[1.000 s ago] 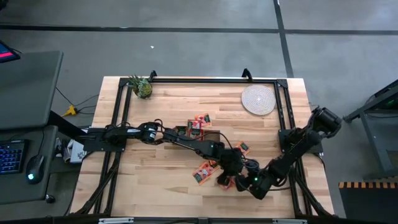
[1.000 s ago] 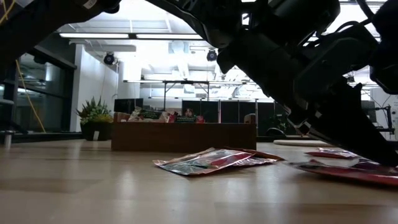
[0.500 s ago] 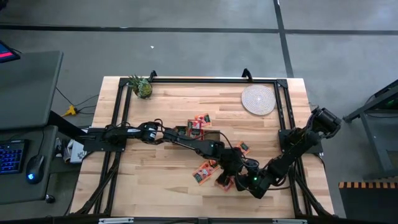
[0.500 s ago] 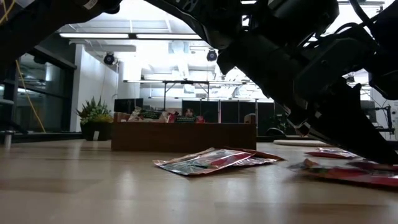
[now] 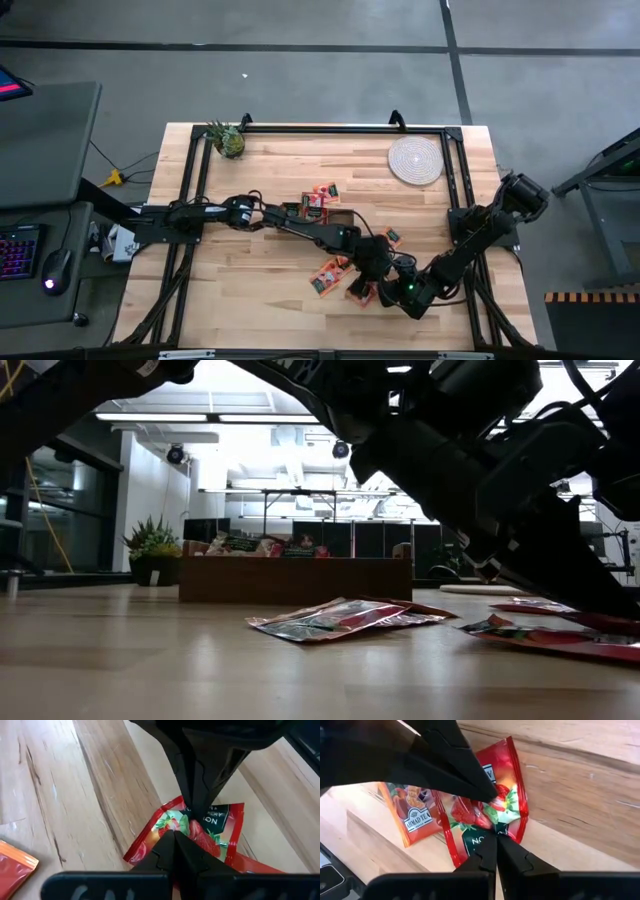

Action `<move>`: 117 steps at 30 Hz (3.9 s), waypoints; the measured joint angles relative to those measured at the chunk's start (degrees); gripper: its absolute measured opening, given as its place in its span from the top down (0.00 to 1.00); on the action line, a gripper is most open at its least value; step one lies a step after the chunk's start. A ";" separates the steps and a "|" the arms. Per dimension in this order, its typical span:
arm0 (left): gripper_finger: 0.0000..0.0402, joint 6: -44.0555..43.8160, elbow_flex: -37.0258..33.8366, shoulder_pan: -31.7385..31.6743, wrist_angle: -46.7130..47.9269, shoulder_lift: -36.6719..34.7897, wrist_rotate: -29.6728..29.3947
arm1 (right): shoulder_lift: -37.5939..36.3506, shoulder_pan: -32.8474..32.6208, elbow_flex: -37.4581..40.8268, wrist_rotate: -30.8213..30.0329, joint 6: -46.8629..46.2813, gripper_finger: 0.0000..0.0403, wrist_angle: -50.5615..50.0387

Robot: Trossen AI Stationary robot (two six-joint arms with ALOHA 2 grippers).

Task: Pick & Place Tea
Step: Put the red tea bag into the middle section of the brown wooden organizer

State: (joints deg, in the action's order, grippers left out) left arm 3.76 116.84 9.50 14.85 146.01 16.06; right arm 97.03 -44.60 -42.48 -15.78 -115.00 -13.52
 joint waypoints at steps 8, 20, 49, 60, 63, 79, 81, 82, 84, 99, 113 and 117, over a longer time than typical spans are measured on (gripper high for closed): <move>1.00 -1.37 -0.12 -0.68 2.37 -1.87 -0.11 | -4.44 0.02 -0.95 0.84 3.51 1.00 -7.13; 1.00 -1.41 -0.15 -2.77 12.08 -6.34 -1.09 | -5.61 -1.21 -3.04 4.60 9.98 1.00 -10.88; 1.00 2.48 -0.17 -12.37 41.33 -28.95 -0.34 | -18.27 18.31 -28.43 -3.61 79.79 1.00 -55.86; 1.00 2.04 -0.14 -16.58 43.43 -34.77 -0.70 | -4.35 24.42 -52.12 -11.22 107.47 1.00 -75.53; 1.00 1.84 -0.65 -18.26 46.10 -36.52 0.97 | -0.05 24.72 -56.17 -11.83 112.27 1.00 -76.42; 0.97 -0.53 -0.44 -19.23 43.87 -37.66 16.39 | 6.78 27.31 -61.73 -18.37 121.45 1.00 -76.52; 0.94 -1.76 -0.44 -19.23 42.40 -37.66 15.12 | 6.78 27.50 -61.73 -18.37 121.62 1.00 -76.52; 0.92 -2.47 -0.44 -19.23 41.74 -37.64 14.47 | 6.78 27.62 -61.73 -18.37 121.60 1.00 -76.52; 0.86 -3.24 -0.44 -19.23 41.01 -37.64 13.63 | 6.78 27.77 -61.73 -18.37 121.48 1.00 -76.52; 0.38 -11.10 -0.04 -19.17 39.20 -31.60 11.69 | 6.65 26.53 -61.73 -18.19 119.69 1.00 -76.50; 0.35 -13.63 -0.33 -17.53 36.47 -28.32 17.03 | 6.59 26.55 -61.73 -16.84 119.54 1.00 -76.45; 0.35 -14.59 -0.41 -17.72 34.32 -28.24 16.43 | 6.59 26.56 -61.73 -16.71 119.52 1.00 -76.32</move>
State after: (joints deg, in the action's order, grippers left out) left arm -10.83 116.42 -8.23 49.16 117.78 32.49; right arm 103.61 -18.04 -104.20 -32.49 4.51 -89.84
